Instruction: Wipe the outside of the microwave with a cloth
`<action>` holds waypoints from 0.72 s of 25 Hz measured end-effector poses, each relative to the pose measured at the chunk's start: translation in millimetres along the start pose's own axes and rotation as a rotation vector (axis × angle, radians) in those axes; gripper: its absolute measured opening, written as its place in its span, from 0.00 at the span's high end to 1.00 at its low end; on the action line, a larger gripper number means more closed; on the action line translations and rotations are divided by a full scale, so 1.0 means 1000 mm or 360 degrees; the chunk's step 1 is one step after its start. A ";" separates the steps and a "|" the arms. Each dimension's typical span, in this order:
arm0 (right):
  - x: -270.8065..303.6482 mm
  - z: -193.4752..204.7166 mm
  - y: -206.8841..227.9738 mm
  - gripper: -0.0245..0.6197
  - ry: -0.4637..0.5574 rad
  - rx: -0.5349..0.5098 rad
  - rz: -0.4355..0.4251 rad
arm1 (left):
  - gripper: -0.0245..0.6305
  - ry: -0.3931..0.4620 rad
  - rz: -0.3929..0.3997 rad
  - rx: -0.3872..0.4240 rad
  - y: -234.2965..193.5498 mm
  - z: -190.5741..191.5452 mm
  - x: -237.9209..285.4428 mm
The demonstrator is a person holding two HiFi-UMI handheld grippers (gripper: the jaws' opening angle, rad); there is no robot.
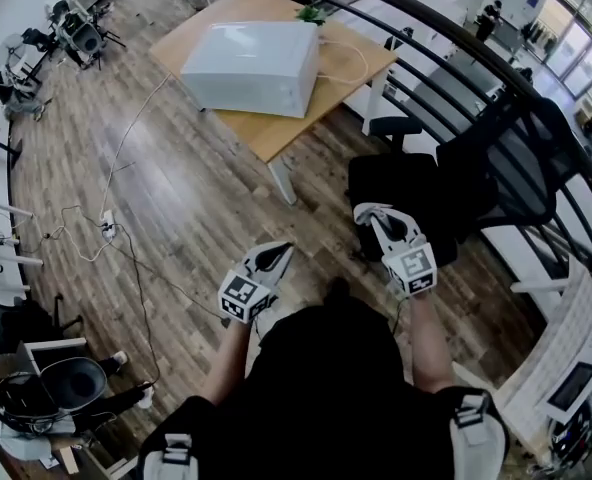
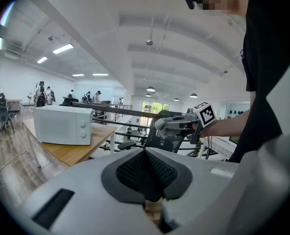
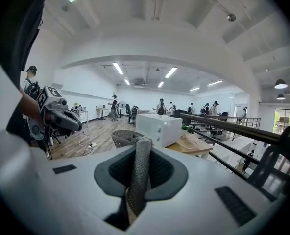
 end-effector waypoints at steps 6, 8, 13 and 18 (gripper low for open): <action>0.004 0.008 0.030 0.91 -0.0009 -0.0014 -0.0059 | 0.95 -0.0007 -0.0078 -0.0025 0.007 -0.002 0.023; 0.005 0.013 0.036 0.91 -0.0013 -0.0005 -0.0068 | 0.95 -0.0017 -0.0088 -0.0034 0.009 -0.001 0.030; 0.005 0.024 0.046 0.91 -0.0015 0.0025 -0.0074 | 0.95 -0.0046 -0.0102 -0.0044 0.010 0.000 0.042; 0.004 0.028 0.057 0.91 -0.0005 0.0055 -0.0077 | 0.95 -0.0036 -0.0137 -0.0025 0.004 -0.014 0.048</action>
Point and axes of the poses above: the fingertips, and each gripper's own axes: x forward along the fingers, y to its right, z out of its underside, the point moved 4 cm from there along -x, backward along the fingers, and after that the axes turned 3 degrees about z, right-handed, at the moved point
